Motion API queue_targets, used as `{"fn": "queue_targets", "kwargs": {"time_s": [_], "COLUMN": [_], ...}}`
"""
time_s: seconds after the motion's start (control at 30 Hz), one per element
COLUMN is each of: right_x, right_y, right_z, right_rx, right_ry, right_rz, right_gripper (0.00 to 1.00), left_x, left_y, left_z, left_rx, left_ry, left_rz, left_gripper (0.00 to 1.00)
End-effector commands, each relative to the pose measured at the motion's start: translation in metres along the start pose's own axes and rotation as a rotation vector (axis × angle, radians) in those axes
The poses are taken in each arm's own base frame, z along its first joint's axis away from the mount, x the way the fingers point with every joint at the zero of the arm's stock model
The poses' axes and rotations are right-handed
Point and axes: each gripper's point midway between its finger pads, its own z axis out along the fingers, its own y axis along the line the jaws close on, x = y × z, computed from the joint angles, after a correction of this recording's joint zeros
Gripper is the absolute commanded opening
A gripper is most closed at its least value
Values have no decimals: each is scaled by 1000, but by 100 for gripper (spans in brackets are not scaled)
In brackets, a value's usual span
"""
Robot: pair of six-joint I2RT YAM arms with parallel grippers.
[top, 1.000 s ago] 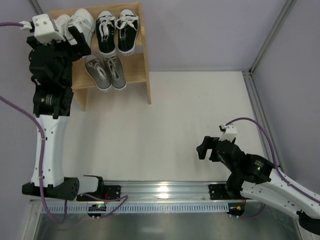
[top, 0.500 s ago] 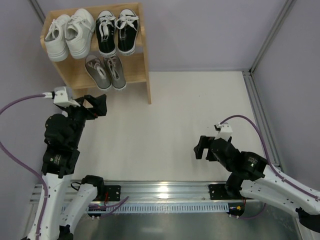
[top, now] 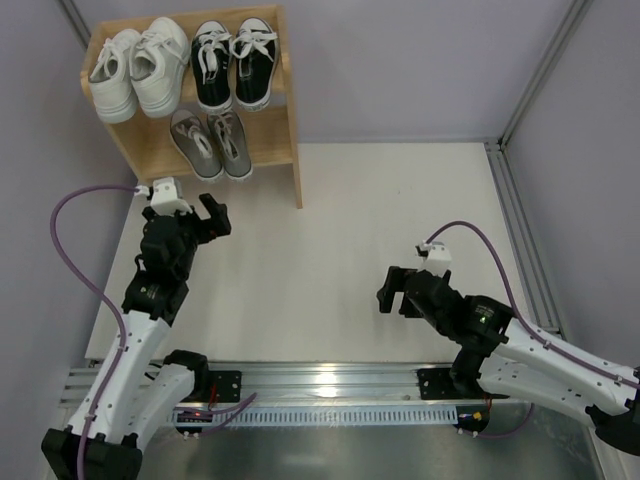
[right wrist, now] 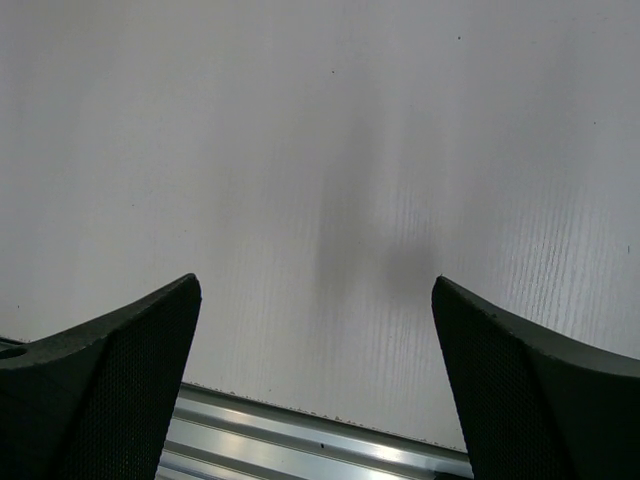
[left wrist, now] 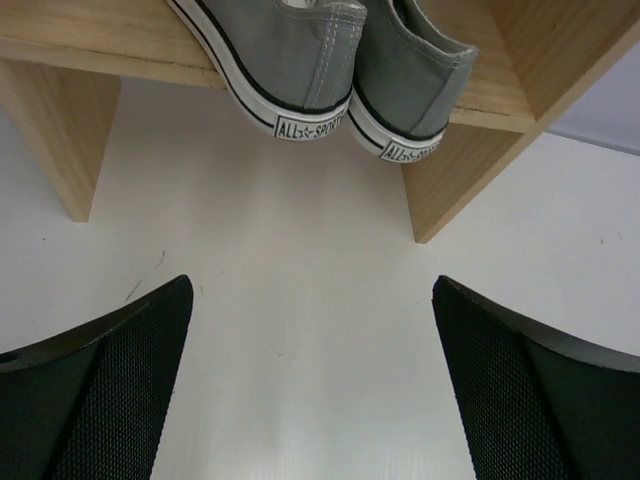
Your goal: Place and organize the shoes onto the shoe shelf
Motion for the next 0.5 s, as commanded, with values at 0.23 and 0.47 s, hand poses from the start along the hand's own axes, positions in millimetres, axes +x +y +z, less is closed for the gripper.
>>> {"fn": "queue_targets", "kwargs": {"time_s": [0.23, 0.47], "right_x": [-14, -15], "right_y": [19, 19], "right_z": [5, 7], "right_rx": [-46, -44], "right_ry": [-42, -46], "right_rz": [19, -11], "right_gripper": [98, 97], "left_x": [-22, -45], "left_y": [-2, 12], "left_z": [64, 77], "left_rx": [-71, -178], "left_ry": [-145, -199], "left_rz": [5, 78], "left_gripper": [100, 100]}}
